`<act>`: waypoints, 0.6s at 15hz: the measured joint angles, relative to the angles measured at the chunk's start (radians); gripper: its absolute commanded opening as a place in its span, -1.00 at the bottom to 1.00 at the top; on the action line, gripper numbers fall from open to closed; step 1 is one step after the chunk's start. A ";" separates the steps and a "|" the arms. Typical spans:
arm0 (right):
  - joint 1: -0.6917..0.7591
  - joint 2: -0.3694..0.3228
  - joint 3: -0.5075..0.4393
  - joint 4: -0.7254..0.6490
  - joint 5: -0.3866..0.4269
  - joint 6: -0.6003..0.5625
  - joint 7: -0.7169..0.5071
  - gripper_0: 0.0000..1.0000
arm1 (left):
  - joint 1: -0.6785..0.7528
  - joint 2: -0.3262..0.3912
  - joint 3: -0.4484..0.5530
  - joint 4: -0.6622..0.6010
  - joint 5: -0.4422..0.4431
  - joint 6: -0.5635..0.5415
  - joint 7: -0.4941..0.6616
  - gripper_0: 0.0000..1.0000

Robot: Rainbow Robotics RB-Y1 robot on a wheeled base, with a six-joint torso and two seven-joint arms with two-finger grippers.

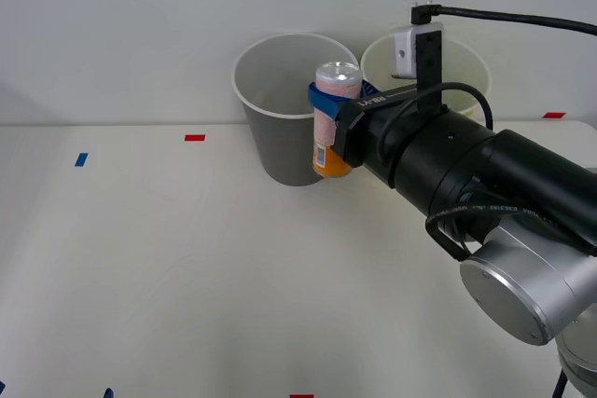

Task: Put cans in the gray bin and PET bottles in the light green bin.

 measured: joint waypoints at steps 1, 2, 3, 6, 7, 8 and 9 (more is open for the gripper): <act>-0.012 0.007 0.000 0.000 0.003 0.001 -0.008 -1.00 | 0.000 0.000 0.000 0.000 0.000 0.000 0.000 1.00; -0.027 0.020 0.000 -0.003 0.008 0.007 -0.017 -1.00 | 0.000 0.000 0.000 0.000 0.000 0.000 0.000 1.00; -0.044 0.036 -0.001 -0.009 0.016 0.032 -0.029 -1.00 | 0.000 0.000 0.000 0.000 0.000 0.000 0.000 1.00; -0.122 0.095 -0.021 -0.062 0.035 0.261 -0.096 -1.00 | 0.000 0.000 0.000 0.000 0.000 0.000 0.000 1.00; -0.167 0.119 -0.030 -0.082 0.036 0.319 -0.119 -1.00 | 0.000 0.000 0.000 0.000 0.000 0.000 0.000 1.00; -0.198 0.143 -0.037 -0.089 0.036 0.337 -0.134 -1.00 | 0.000 0.000 0.000 0.000 0.000 0.000 0.000 1.00; -0.228 0.171 -0.044 -0.083 0.035 0.341 -0.137 -1.00 | 0.000 0.000 0.000 0.000 0.000 0.000 0.000 1.00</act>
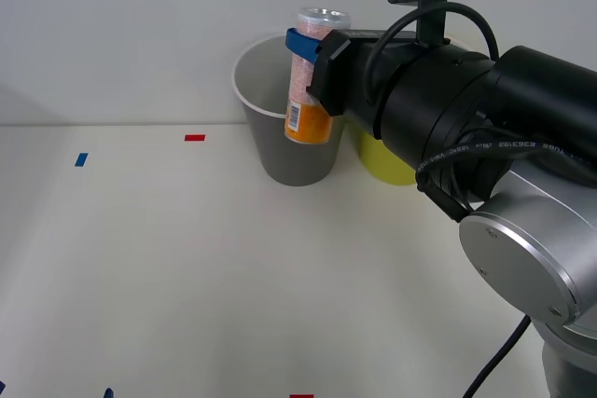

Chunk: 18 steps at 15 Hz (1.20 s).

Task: Put cans in the gray bin and PET bottles in the light green bin.

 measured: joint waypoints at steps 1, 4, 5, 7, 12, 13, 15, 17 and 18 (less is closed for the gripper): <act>-0.033 0.033 -0.009 0.021 -0.001 0.001 0.002 -1.00 | 0.000 0.000 0.000 0.000 0.000 0.000 0.000 1.00; -0.151 0.096 -0.022 0.116 0.024 0.002 0.012 -1.00 | 0.000 0.000 0.000 0.000 0.000 0.000 0.000 1.00; -0.185 0.101 -0.023 0.146 0.033 0.002 0.010 -1.00 | 0.000 0.000 0.000 0.000 0.000 0.000 0.000 1.00; -0.243 0.099 -0.023 0.201 0.034 0.002 0.013 -1.00 | 0.000 0.000 0.000 0.000 0.000 0.000 0.000 1.00; -0.339 0.067 -0.021 0.330 0.034 -0.039 0.019 -1.00 | 0.000 0.000 0.000 0.000 0.000 0.000 0.000 1.00; -0.344 0.064 -0.019 0.353 0.034 -0.064 0.022 -1.00 | 0.000 0.000 0.000 0.000 0.000 0.000 0.000 1.00; -0.350 0.055 -0.007 0.409 0.035 -0.133 0.029 -1.00 | 0.000 0.000 0.000 0.000 0.000 0.000 0.000 1.00; -0.356 0.035 0.011 0.474 0.052 -0.221 0.034 -1.00 | 0.000 0.000 0.000 0.000 0.000 0.000 0.000 1.00; -0.357 0.020 0.015 0.499 0.068 -0.250 0.036 -1.00 | 0.000 0.000 0.000 0.000 0.000 0.000 0.000 1.00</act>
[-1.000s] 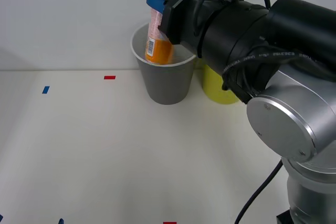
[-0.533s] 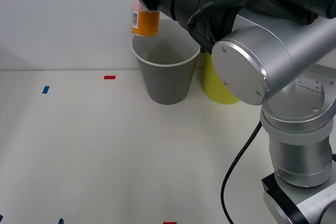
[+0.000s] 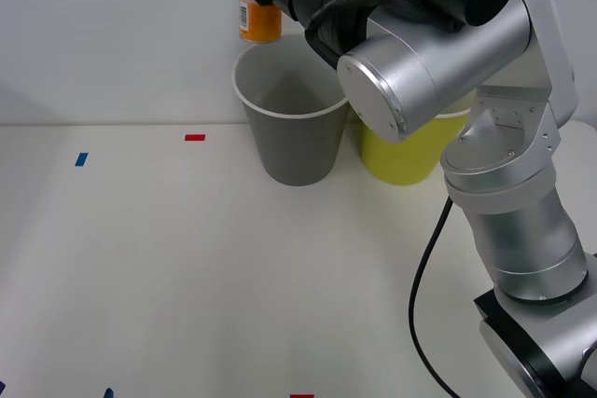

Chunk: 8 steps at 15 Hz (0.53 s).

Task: Put cans in the gray bin and PET bottles in the light green bin.

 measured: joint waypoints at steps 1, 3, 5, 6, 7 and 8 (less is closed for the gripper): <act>0.000 -0.013 0.002 0.018 0.013 -0.022 0.001 -1.00 | 0.000 0.000 0.000 0.000 0.000 0.000 0.000 1.00; 0.000 -0.036 0.007 0.037 0.022 -0.053 0.003 -1.00 | 0.000 0.000 0.000 0.000 0.000 0.000 0.000 1.00; 0.002 -0.056 0.016 0.057 0.029 -0.108 0.005 -1.00 | 0.000 0.000 0.000 0.000 0.000 0.000 0.000 1.00; 0.005 -0.063 0.020 0.066 0.038 -0.134 0.006 -1.00 | 0.000 0.000 0.000 0.000 0.000 0.000 0.000 1.00; 0.009 -0.068 0.025 0.069 0.053 -0.142 0.006 -1.00 | 0.000 0.000 0.000 0.000 0.000 0.000 0.000 1.00; 0.016 -0.072 0.033 0.070 0.075 -0.149 0.005 -1.00 | 0.000 0.000 0.000 0.000 0.000 0.000 0.000 1.00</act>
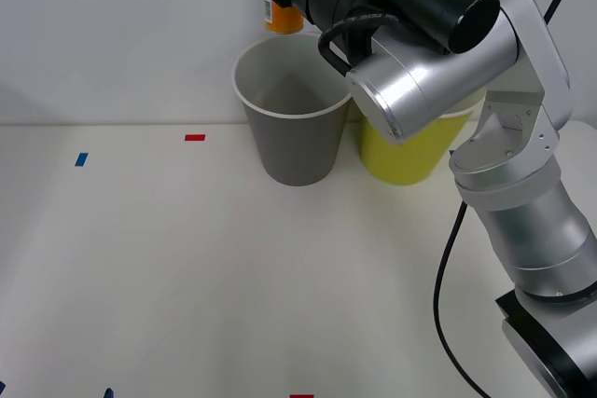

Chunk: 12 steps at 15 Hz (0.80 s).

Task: Put cans in the gray bin and PET bottles in the light green bin.

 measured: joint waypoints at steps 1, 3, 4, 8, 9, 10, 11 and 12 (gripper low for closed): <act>0.014 -0.006 0.009 0.000 0.036 -0.018 -0.002 -1.00 | 0.000 0.000 0.000 0.000 0.000 0.000 0.000 1.00; 0.048 -0.017 0.024 0.004 0.082 -0.069 -0.008 -1.00 | 0.000 0.000 0.000 0.000 0.000 0.000 0.000 1.00; 0.058 -0.019 0.028 0.008 0.096 -0.087 -0.012 -1.00 | 0.000 0.000 0.000 0.000 0.000 0.000 0.000 1.00; 0.065 -0.018 0.031 0.095 0.121 -0.229 -0.018 -1.00 | 0.000 0.000 0.000 0.000 0.000 0.000 0.000 1.00; 0.066 -0.015 0.032 0.121 0.134 -0.259 -0.019 -1.00 | 0.000 0.000 0.000 0.000 0.000 0.000 0.000 1.00; 0.066 -0.013 0.035 0.127 0.144 -0.265 -0.019 -1.00 | 0.000 0.000 0.000 0.000 0.000 0.000 0.000 1.00; 0.066 -0.013 0.036 0.128 0.149 -0.267 -0.016 -0.37 | 0.000 0.000 0.000 0.000 0.000 0.000 0.000 1.00; 0.066 -0.013 0.037 0.128 0.153 -0.270 -0.016 0.74 | 0.000 0.000 0.000 0.000 0.000 0.000 0.000 1.00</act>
